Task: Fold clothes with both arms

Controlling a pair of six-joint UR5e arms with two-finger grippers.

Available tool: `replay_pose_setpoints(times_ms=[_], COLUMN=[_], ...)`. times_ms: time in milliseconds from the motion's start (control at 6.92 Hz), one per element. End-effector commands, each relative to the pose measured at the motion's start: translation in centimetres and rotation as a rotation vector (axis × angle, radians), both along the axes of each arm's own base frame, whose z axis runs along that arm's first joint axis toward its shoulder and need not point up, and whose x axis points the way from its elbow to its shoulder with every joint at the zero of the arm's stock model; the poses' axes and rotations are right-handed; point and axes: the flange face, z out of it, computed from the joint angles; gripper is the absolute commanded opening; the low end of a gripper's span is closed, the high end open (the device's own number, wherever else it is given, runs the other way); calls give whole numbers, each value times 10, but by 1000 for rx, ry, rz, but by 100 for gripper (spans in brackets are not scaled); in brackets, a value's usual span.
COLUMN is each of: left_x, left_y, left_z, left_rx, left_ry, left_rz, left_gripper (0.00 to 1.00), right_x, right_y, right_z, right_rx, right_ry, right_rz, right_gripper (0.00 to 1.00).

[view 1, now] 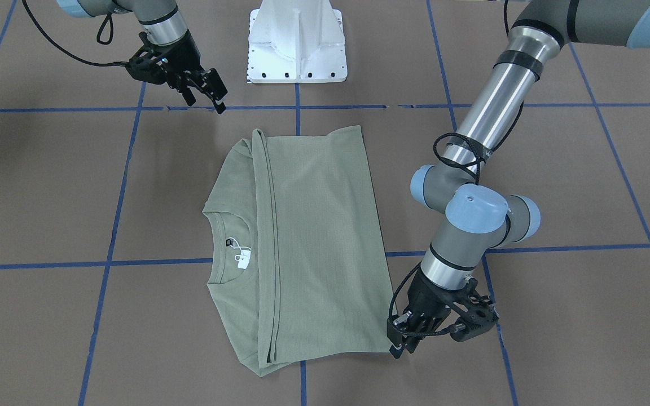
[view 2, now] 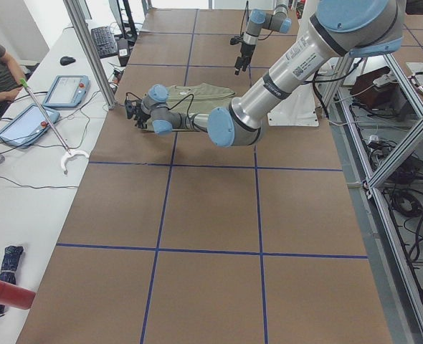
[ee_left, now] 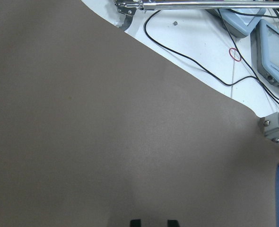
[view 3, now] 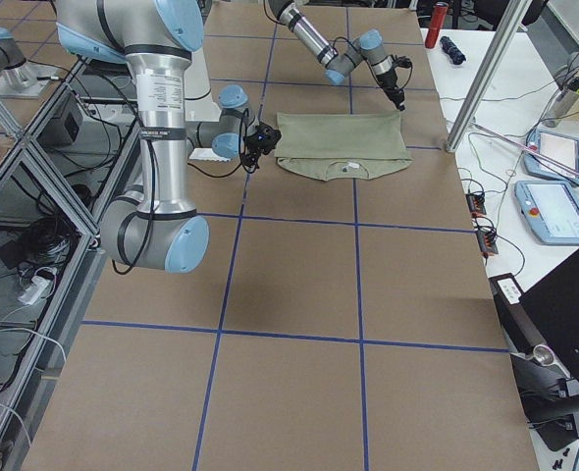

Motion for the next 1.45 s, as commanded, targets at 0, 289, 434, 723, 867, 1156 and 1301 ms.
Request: replay_pose_setpoints(times_ms=[0, 289, 434, 723, 867, 1156, 1301], left_x=[-52, -78, -88, -102, -102, -101, -100], left_y=[80, 115, 129, 145, 145, 145, 146], left_z=[8, 2, 10, 16, 16, 18, 18], left_rx=[-6, 19, 17, 22, 22, 19, 19], left_ry=[54, 95, 102, 106, 106, 104, 104], left_rz=[159, 206, 227, 229, 229, 230, 232], left_gripper=[46, 47, 47, 48, 49, 49, 49], right_x=[-54, -80, -84, -116, -127, -143, -143], right_y=[-18, -24, -36, -79, -82, -88, -88], right_z=[-55, -81, -80, -90, -78, -66, -65], right_rx=[92, 216, 284, 304, 313, 314, 310], right_ry=[150, 272, 301, 384, 416, 461, 487], right_rz=[-159, -303, -377, -539, -577, -621, -643], right_gripper=[100, 100, 100, 100, 100, 100, 100])
